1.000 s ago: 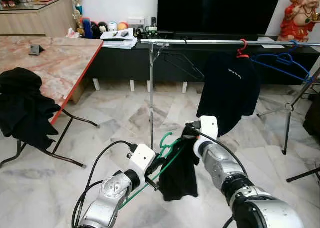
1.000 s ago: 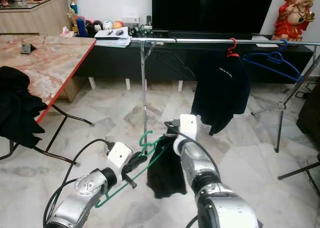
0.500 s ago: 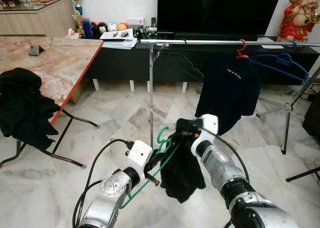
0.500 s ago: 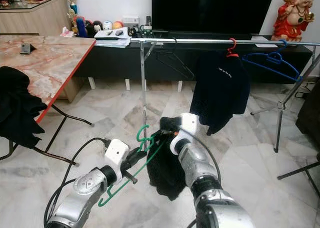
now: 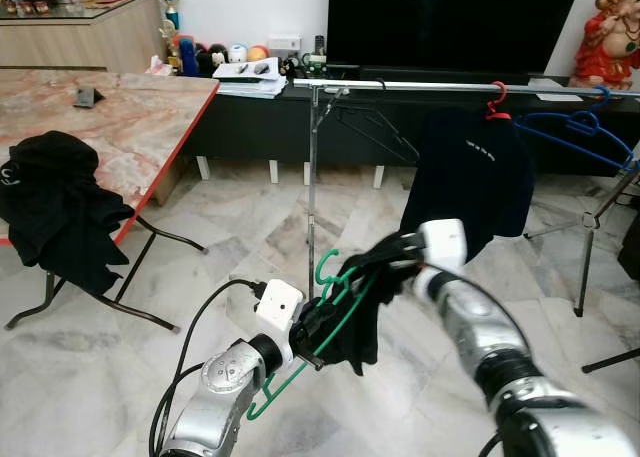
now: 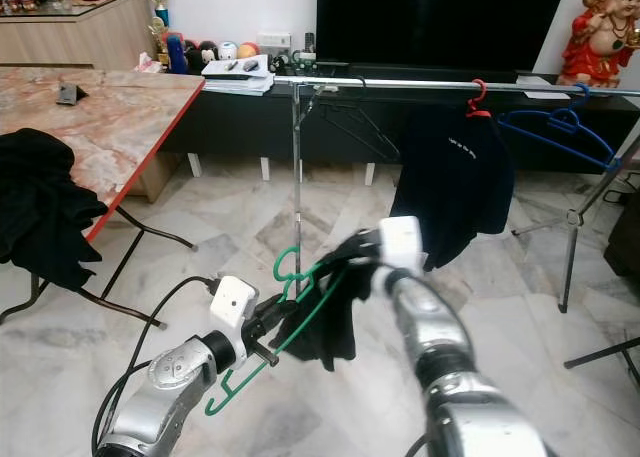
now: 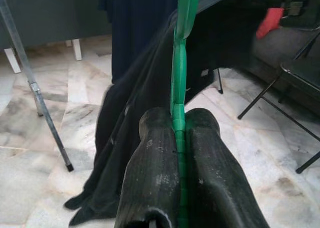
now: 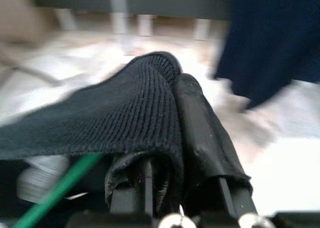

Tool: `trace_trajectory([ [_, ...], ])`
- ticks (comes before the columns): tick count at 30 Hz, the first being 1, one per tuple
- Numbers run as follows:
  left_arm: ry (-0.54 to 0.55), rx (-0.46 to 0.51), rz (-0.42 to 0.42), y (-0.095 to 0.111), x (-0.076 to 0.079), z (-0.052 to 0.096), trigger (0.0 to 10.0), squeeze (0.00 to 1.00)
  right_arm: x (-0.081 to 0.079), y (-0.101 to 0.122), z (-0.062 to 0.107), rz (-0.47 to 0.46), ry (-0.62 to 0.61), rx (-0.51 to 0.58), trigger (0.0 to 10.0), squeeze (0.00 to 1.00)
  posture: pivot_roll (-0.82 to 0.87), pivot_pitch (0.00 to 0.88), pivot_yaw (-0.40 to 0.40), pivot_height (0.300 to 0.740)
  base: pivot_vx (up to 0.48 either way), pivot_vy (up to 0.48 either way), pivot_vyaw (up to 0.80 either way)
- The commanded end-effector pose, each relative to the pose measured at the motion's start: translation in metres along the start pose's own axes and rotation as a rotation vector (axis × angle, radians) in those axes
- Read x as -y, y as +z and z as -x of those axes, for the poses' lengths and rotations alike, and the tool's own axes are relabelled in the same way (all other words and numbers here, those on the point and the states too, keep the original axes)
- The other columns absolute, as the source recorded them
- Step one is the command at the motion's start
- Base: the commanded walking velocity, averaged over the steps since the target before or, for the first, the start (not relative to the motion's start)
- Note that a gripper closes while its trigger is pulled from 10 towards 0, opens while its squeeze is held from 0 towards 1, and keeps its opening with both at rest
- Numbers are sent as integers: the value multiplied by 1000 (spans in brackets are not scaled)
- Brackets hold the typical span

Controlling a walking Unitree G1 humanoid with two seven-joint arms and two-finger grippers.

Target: Hang hanger

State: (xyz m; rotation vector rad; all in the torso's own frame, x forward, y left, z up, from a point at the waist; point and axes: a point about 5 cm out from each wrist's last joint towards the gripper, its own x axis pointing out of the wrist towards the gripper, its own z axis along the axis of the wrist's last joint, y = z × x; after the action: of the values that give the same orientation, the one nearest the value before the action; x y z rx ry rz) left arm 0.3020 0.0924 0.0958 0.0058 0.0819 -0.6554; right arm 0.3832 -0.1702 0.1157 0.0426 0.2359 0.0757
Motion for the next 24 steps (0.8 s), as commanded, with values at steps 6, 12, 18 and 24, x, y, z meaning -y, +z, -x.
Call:
trace_trajectory([
  [6, -28, 37, -2, 9, 1, 1, 10000, 0, 2, 12, -3, 125, -32, 12, 10000, 0, 74, 4, -53, 740, 0, 0, 0],
  [12, -100, 44, 32, 10, 9, 1, 10000, 0, -45, 0, -3, 180, 315, -38, 10000, 0, 80, 4, -54, 740, 0, 0, 0],
  [18, -236, 35, 76, 9, 23, 7, 10000, 0, -46, 2, -3, 248, 322, -10, 10000, 0, 83, 5, -55, 740, 0, 0, 0],
  [24, -230, -48, 20, -4, 19, 12, 10000, 0, -26, 15, -5, 306, 197, 16, 10000, 0, 84, 3, -56, 740, 0, 0, 0],
])
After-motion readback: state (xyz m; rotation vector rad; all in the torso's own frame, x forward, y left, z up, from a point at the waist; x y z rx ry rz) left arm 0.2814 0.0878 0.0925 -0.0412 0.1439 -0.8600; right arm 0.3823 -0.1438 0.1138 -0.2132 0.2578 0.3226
